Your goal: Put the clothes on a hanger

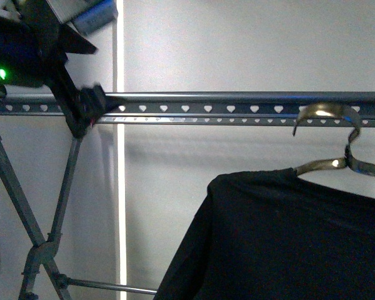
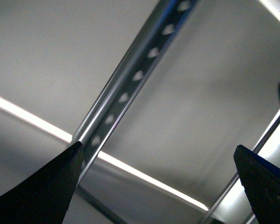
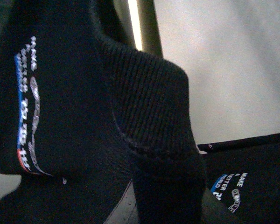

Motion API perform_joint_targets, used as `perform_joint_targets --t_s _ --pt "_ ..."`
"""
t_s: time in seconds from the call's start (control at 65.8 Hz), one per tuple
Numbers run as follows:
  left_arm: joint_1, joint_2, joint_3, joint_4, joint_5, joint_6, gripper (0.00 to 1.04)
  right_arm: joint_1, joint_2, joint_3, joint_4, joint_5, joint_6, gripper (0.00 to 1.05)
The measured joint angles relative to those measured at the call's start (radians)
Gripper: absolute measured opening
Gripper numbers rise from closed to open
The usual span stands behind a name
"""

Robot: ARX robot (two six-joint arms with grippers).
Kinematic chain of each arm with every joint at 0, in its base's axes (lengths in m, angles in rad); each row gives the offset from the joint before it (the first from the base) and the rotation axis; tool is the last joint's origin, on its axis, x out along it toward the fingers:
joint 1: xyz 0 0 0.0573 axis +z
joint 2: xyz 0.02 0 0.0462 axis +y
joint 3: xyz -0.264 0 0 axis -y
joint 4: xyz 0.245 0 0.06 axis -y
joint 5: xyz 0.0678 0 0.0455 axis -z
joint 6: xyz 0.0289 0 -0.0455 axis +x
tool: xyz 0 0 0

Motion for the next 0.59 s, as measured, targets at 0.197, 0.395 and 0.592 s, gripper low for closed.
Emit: perform_joint_targets --t_s 0.197,0.395,0.592 --pt "0.059 0.001 0.032 -0.125 -0.337 -0.702 0.98 0.012 -0.024 0.043 -0.097 0.005 0.24 0.09" --pt "-0.066 -0.013 -0.169 -0.117 -0.524 -1.289 0.98 0.063 -0.045 0.14 -0.343 0.045 0.564 0.09" --pt "-0.132 0.01 -0.207 -0.041 -0.498 -1.316 0.98 0.087 -0.026 0.217 -0.319 0.065 0.849 0.09"
